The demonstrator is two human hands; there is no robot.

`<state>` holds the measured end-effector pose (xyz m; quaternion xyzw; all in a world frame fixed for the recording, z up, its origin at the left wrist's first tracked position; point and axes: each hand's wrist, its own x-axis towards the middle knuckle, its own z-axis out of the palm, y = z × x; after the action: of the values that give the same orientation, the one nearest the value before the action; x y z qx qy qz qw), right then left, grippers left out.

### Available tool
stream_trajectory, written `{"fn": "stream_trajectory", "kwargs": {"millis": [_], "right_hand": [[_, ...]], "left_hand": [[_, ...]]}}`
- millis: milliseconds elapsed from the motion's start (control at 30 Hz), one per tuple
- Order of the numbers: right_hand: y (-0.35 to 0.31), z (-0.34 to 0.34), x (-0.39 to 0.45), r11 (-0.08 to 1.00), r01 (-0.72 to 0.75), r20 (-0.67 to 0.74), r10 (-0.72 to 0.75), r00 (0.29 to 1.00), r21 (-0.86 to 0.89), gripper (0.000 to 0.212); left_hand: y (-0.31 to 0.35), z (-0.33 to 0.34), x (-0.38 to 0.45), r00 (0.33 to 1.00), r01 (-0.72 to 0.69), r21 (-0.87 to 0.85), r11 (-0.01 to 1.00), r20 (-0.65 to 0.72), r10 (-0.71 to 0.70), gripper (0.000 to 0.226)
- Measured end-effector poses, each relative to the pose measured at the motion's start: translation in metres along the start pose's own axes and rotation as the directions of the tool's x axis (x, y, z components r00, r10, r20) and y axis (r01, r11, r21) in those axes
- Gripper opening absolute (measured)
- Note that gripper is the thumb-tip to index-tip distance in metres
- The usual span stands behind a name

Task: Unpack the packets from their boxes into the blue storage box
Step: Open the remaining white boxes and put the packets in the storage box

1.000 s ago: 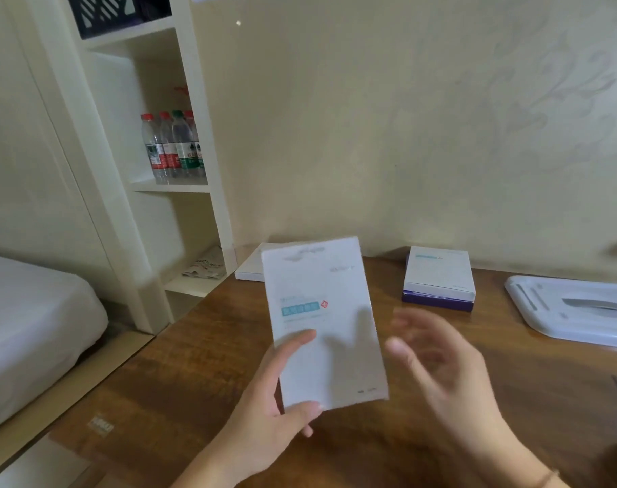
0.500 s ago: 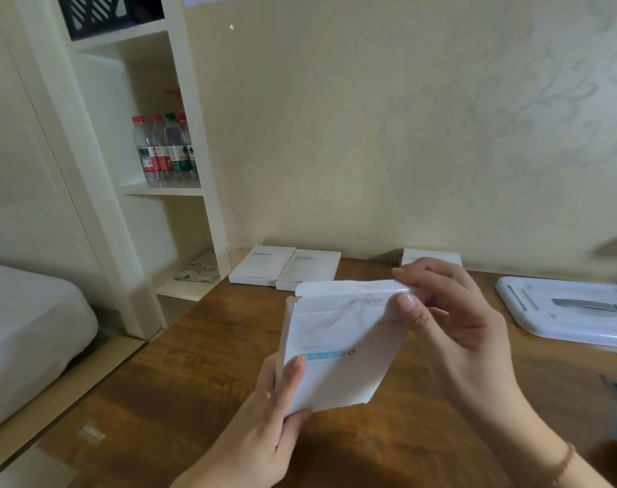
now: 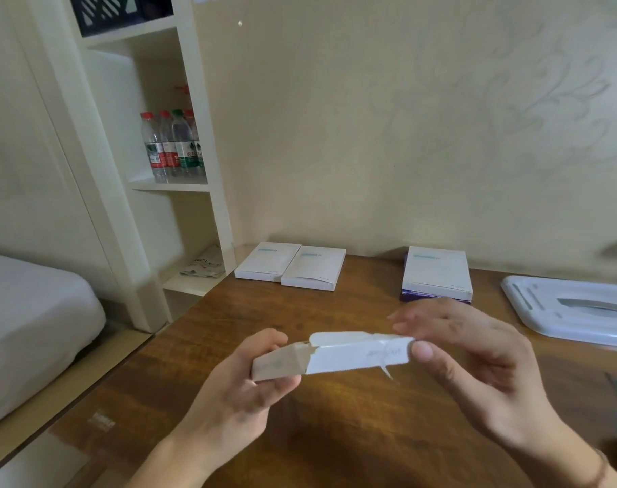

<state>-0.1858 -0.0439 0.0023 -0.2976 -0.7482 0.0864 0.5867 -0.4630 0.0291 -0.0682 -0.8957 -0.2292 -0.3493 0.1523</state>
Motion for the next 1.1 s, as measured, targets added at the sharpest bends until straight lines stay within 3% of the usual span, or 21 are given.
{"fn": "stream_trajectory", "kwargs": {"millis": [133,267,333,433,533,600,700,800,900,933,1100], "right_hand": [[-0.006,-0.002,-0.003,0.998,0.056,0.011,-0.056,0.998,-0.025,0.012],[-0.006,0.002,-0.010,0.994,0.087,0.099,-0.081,0.992,-0.063,0.033],[-0.002,0.010,-0.014,0.976,0.100,0.067,-0.089,0.994,-0.193,0.029],[0.002,0.018,-0.020,0.944,0.085,0.005,-0.088,0.996,-0.318,0.028],[0.000,0.019,-0.020,0.955,0.041,-0.001,-0.043,0.999,-0.293,0.026],[-0.001,0.019,-0.017,0.970,-0.024,0.022,0.030,0.999,-0.243,0.026],[-0.001,0.020,-0.009,0.972,-0.215,0.026,0.218,0.976,-0.092,0.020],[0.003,0.020,0.002,0.923,-0.376,0.059,0.372,0.926,0.079,0.015],[0.008,0.024,0.013,0.888,-0.453,0.070,0.449,0.891,0.074,0.016],[0.010,0.026,0.016,0.888,-0.457,0.067,0.454,0.889,0.047,0.014],[0.018,0.035,0.029,0.899,-0.433,0.083,0.437,0.896,-0.060,0.009]], "left_hand": [[-0.003,-0.004,0.002,0.998,0.026,-0.040,0.999,0.057,-0.024,0.144],[0.001,0.006,-0.006,0.990,0.104,-0.141,0.985,0.113,-0.088,0.151],[0.013,0.017,-0.012,0.991,0.109,-0.240,0.965,0.103,-0.086,0.138],[0.040,0.024,0.000,0.965,0.142,-0.506,0.850,-0.121,-0.233,0.094],[0.052,0.012,0.024,0.802,0.151,-0.732,0.665,-0.302,-0.515,0.065],[0.053,-0.001,0.039,0.726,0.269,-0.746,0.609,-0.259,-0.637,0.054],[0.046,-0.015,0.051,0.761,0.347,-0.720,0.601,-0.159,-0.629,0.037],[0.031,-0.028,0.055,0.793,0.369,-0.810,0.455,0.019,-0.608,0.028],[0.020,-0.033,0.057,0.762,0.415,-0.851,0.322,0.132,-0.634,0.033],[0.018,-0.034,0.057,0.755,0.423,-0.851,0.312,0.141,-0.640,0.031],[0.008,-0.034,0.055,0.763,0.469,-0.762,0.447,0.096,-0.639,0.030]]}}
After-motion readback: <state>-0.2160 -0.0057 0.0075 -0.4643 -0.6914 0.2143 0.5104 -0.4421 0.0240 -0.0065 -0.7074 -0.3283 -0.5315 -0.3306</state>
